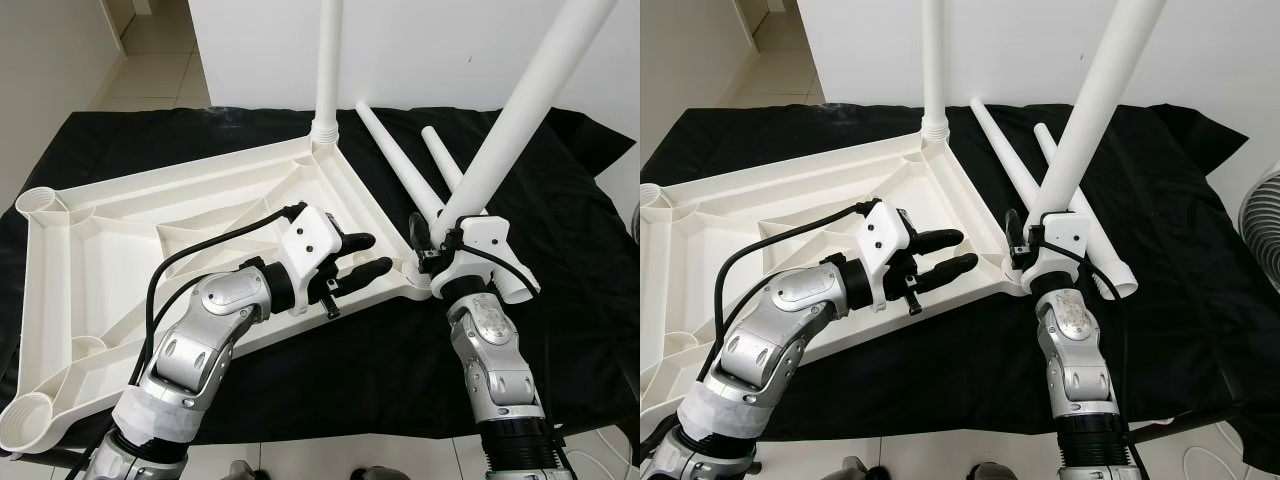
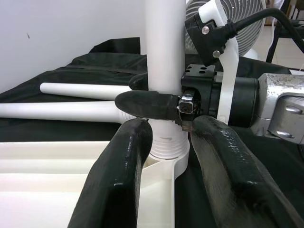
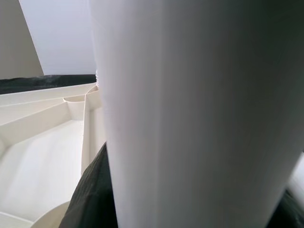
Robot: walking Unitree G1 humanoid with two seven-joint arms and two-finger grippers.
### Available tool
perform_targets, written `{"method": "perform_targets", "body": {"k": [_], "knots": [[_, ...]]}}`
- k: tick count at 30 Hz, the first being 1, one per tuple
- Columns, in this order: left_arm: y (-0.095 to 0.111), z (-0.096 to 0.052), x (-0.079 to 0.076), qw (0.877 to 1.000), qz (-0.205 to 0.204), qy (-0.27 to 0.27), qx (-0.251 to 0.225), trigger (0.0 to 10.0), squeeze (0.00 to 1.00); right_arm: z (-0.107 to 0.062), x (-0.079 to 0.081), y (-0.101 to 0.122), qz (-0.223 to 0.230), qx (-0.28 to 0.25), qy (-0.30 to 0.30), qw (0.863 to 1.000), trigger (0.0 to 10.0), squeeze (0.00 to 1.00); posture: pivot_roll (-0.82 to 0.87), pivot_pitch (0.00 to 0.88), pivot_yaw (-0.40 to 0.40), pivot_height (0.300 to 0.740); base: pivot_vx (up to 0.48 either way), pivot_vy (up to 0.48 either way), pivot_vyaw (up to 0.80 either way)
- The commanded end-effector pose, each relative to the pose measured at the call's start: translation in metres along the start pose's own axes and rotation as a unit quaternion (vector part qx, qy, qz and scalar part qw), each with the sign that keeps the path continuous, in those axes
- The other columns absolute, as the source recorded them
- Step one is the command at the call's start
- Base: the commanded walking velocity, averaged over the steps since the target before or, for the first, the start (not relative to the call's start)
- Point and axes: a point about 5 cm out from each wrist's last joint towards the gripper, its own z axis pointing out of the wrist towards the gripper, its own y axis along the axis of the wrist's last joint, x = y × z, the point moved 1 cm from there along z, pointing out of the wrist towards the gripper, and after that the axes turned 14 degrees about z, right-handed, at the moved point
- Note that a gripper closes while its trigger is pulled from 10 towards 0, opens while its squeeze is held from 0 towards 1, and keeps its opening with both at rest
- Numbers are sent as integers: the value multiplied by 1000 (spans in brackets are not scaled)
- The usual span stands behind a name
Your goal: Building children table
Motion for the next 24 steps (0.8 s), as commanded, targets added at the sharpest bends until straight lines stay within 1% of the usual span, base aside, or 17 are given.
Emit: {"method": "perform_targets", "body": {"k": [1, 2, 3, 4, 6, 9, 11, 12, 13, 16, 19, 21, 24], "knots": [[0, 1, 2, 1000, 5, 19, 4, 10000, 0, -10, -15, -35, -3, 85, -52, 995, 10000, 0, -115, 84, 43, 740, 0, 0, 0], [0, 1, 2, 1000, 5, 19, 4, 10000, 0, -10, -15, -35, -3, 85, -52, 995, 10000, 0, -115, 84, 43, 740, 0, 0, 0], [0, 1, 2, 1000, 5, 18, 3, 10000, 0, -10, -16, -35, -8, 79, -72, 994, 10000, 0, -115, 84, 43, 740, 0, 0, 0], [0, 1, 2, 1000, 5, 18, 3, 10000, 0, -10, -16, -35, -8, 79, -72, 994, 10000, 0, -115, 84, 43, 740, 0, 0, 0], [0, 2, 1, 1000, 5, 17, 2, 10000, 0, -8, -23, -36, -10, 67, -127, 990, 10000, 0, -115, 82, 39, 740, 0, 0, 0], [1, 2, 1, 1000, 5, 17, 2, 10000, 0, -8, -26, -36, -11, 63, -145, 987, 10000, 0, -115, 82, 39, 740, 0, 0, 0], [1, 2, 0, 1000, 5, 16, 1, 10000, 0, -7, -33, -36, -13, 59, -178, 982, 10000, 0, -110, 75, 38, 740, 0, 0, 0], [1, 2, 0, 1000, 5, 16, 1, 10000, 0, -7, -33, -36, -13, 59, -178, 982, 10000, 0, -110, 75, 38, 740, 0, 0, 0], [1, 2, 0, 1000, 4, 16, 1, 10000, 0, -6, -36, -36, -19, 57, -193, 979, 10000, 0, -110, 75, 38, 740, 0, 0, 0], [0, 2, 0, 1000, 5, 15, 1, 10000, 0, -5, -40, -35, -22, 55, -208, 976, 10000, 0, -112, 70, 38, 740, 0, 0, 0], [1, 3, 0, 1000, 5, 13, -1, 10000, 0, -4, -47, -34, -32, 47, -236, 970, 10000, 0, -112, 70, 38, 740, 0, 0, 0], [1, 3, 0, 1000, 5, 13, -1, 10000, 0, -4, -47, -34, -32, 47, -236, 970, 10000, 0, -112, 70, 38, 740, 0, 0, 0], [1, 4, -1, 1000, 6, 10, -3, 10000, 0, 2, -53, -34, -33, 42, -273, 960, 10000, 0, -115, 64, 40, 740, 0, 0, 0]]}}
